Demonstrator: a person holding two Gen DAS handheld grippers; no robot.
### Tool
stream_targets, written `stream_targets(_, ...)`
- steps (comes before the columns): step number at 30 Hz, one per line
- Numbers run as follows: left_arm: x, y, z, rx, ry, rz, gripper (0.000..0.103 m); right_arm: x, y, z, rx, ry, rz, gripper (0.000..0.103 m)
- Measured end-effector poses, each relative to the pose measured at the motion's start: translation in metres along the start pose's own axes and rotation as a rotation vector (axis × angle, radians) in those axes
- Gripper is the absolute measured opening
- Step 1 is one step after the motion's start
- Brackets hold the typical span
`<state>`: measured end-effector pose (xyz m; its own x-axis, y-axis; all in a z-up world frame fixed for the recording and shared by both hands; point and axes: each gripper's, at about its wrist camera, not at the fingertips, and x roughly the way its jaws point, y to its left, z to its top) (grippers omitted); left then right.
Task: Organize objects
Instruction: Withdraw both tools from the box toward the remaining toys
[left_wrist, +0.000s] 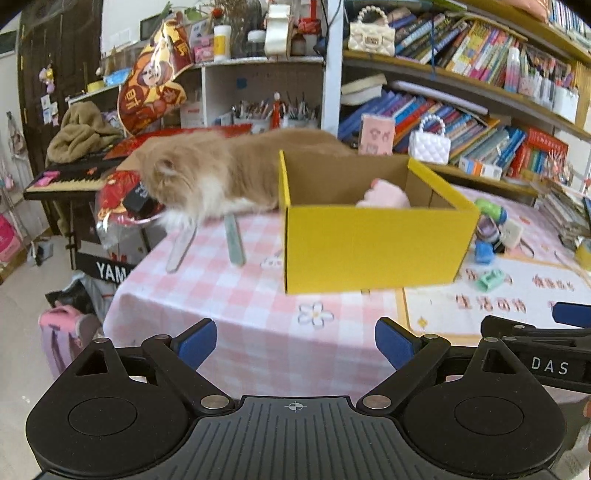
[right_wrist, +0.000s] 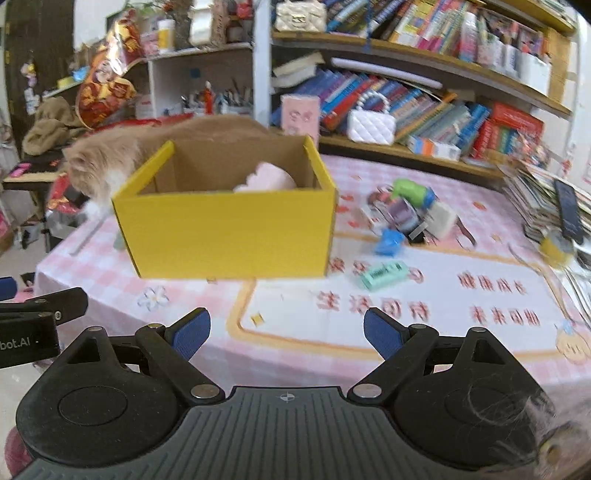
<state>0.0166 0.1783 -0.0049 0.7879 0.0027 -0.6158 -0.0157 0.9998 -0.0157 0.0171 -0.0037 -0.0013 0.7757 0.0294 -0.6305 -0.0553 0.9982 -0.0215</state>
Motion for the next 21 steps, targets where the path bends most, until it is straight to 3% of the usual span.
stream_targets(9,-0.001,-0.017,-0.012,0.062,0.020,-0.013,0.095,-0.010,-0.017,-0.019,0.042,0.049,-0.074,0.090)
stream_targets(21,0.013,-0.067,-0.008,0.135,0.040,-0.140,0.095,-0.013,-0.062,-0.028,0.120,0.076,-0.183,0.090)
